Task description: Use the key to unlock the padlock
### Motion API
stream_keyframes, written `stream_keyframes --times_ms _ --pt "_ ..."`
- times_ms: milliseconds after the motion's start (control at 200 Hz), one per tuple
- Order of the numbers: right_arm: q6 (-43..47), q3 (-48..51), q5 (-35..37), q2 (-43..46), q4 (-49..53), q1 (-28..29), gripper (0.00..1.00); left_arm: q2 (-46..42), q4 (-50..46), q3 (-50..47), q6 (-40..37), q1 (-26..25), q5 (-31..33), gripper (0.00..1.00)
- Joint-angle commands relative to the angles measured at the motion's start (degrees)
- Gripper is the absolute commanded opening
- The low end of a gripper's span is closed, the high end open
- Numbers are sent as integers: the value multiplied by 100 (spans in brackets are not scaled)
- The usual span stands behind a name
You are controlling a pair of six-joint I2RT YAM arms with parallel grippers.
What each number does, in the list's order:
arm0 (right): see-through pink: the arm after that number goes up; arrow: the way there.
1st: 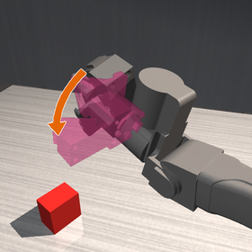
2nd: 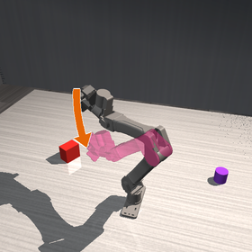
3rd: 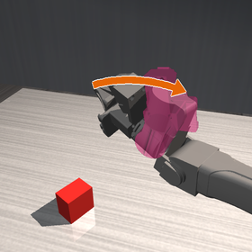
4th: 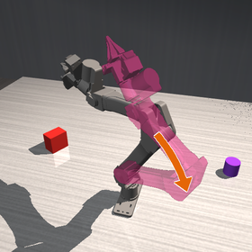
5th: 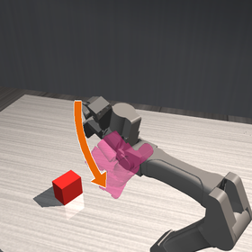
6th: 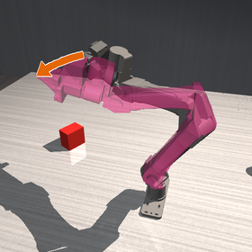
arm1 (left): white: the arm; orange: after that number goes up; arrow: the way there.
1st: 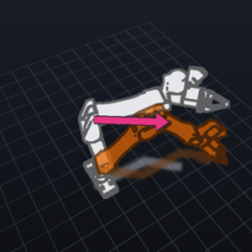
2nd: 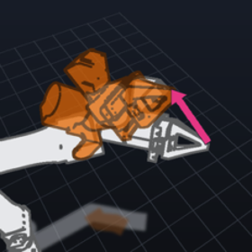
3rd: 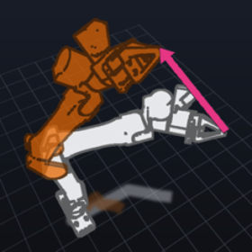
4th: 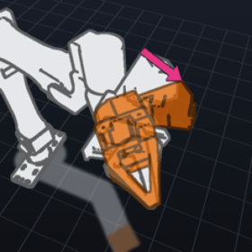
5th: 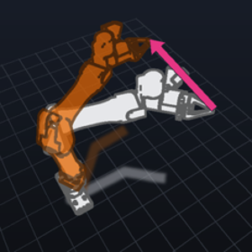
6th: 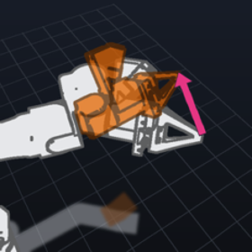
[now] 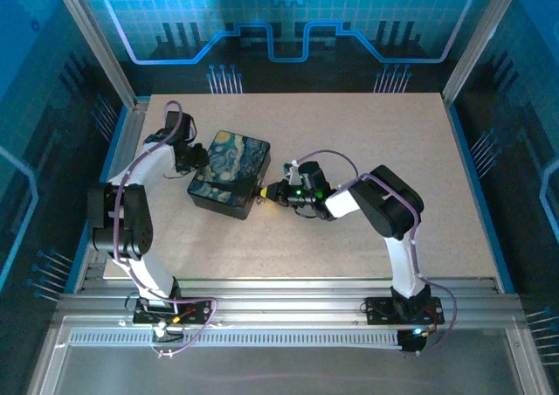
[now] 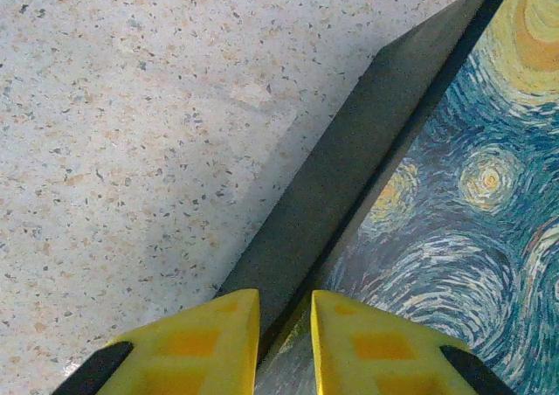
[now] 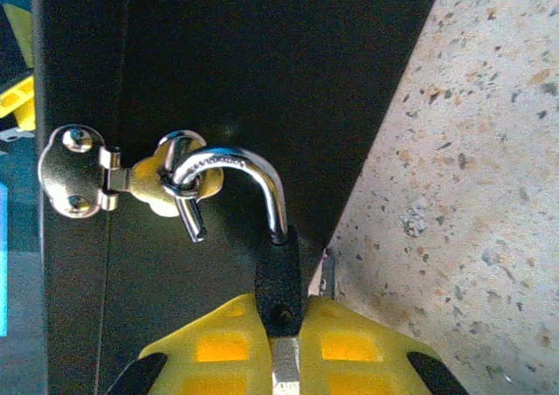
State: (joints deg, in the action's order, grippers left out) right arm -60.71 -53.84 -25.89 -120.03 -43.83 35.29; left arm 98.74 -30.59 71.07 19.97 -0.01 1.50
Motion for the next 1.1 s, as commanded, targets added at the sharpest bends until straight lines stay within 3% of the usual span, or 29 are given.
stream_keyframes --times_ms 0,605,1096 --pt "-205 62 368 411 -638 -189 4 95 -871 -339 112 -58 436 23" --pt "-207 196 705 692 -222 -305 1 -229 -879 -436 294 -261 1332 24" --pt "-1021 251 1152 622 193 -267 1 -658 -954 -94 280 -595 1060 44"
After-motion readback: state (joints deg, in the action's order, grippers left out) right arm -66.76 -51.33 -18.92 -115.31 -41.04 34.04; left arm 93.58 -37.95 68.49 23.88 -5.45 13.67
